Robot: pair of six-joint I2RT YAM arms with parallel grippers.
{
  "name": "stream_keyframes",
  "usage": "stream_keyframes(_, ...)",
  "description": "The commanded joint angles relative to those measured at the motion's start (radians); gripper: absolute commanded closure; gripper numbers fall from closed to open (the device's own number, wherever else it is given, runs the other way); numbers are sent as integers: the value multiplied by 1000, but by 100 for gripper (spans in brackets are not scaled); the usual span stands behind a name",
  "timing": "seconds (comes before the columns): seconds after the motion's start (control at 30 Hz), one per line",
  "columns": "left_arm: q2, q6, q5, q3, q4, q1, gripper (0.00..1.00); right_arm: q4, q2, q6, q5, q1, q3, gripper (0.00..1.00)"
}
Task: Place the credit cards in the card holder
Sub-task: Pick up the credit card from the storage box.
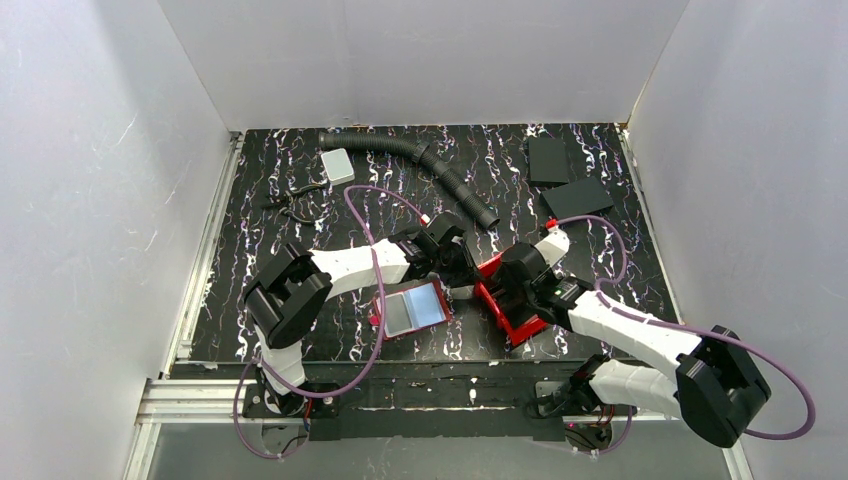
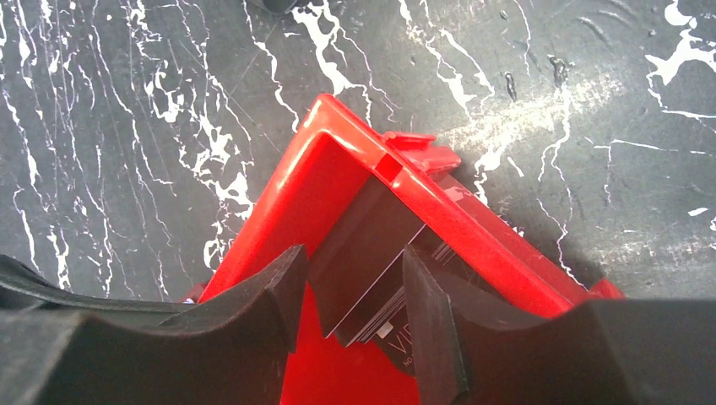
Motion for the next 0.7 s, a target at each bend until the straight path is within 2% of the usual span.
stream_keyframes(0.0,-56,17,42,-12,-23,-11,100,49,-14,-25,45,-7,18,46)
stream_keyframes(0.27,-59,14,43,-14,-22,-11,100,75,25,-26,26,-7,19,47)
stream_keyframes(0.67,-54,17,67,-6,-15,-10,100,169,43,-18,-18,-26,3,68)
